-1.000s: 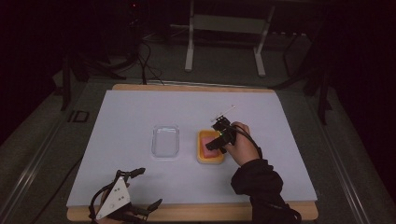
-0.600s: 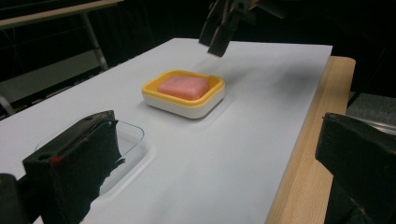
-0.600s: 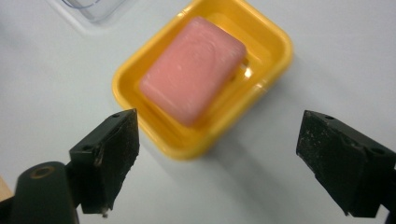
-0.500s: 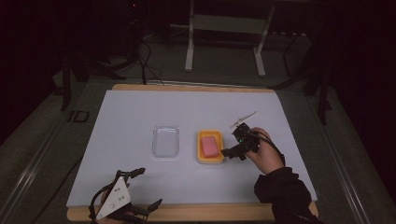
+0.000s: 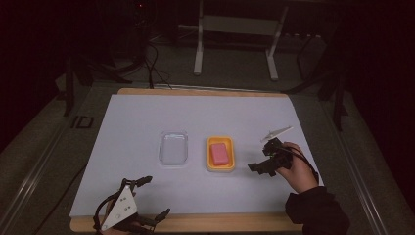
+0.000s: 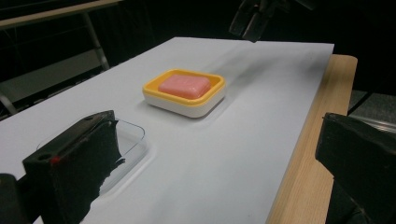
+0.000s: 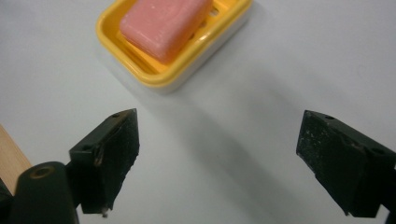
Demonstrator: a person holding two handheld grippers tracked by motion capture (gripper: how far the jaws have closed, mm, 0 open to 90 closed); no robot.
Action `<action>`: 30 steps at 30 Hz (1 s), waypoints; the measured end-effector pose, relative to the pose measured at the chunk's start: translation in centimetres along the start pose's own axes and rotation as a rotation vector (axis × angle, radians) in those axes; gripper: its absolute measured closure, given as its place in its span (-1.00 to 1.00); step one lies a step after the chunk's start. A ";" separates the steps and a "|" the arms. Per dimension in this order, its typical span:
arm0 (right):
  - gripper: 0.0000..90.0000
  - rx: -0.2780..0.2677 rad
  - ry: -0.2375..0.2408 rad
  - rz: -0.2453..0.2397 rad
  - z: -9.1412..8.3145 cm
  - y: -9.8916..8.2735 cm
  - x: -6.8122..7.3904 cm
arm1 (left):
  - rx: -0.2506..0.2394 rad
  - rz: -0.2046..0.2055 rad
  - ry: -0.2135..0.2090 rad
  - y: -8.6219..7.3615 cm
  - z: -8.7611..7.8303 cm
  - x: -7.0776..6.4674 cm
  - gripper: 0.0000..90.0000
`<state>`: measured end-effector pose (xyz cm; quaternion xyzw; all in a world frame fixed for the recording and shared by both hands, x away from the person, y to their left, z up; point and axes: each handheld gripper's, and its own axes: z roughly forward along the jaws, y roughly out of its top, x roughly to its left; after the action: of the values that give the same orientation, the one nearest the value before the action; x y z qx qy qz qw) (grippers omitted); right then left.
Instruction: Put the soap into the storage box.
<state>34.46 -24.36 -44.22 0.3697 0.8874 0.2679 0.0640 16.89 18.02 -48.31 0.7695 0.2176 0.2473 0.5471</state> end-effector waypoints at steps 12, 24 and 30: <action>-0.71 -0.070 -0.057 0.048 -0.8 -3.8 -1.3 | 0.006 0.003 0.000 0.0 0.1 -0.1 -0.99; -0.71 -0.113 -0.100 0.115 -0.6 -8.0 -1.7 | 0.009 0.009 -0.001 0.0 0.1 -0.1 -0.99; -0.70 -0.109 -0.117 0.121 -0.6 -9.5 -1.8 | 0.009 0.009 -0.001 0.0 0.1 -0.1 -0.99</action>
<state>29.63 -31.42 -48.81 0.4337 0.8422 0.2972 0.1196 16.86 17.88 -48.35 0.7729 0.2151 0.2486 0.5427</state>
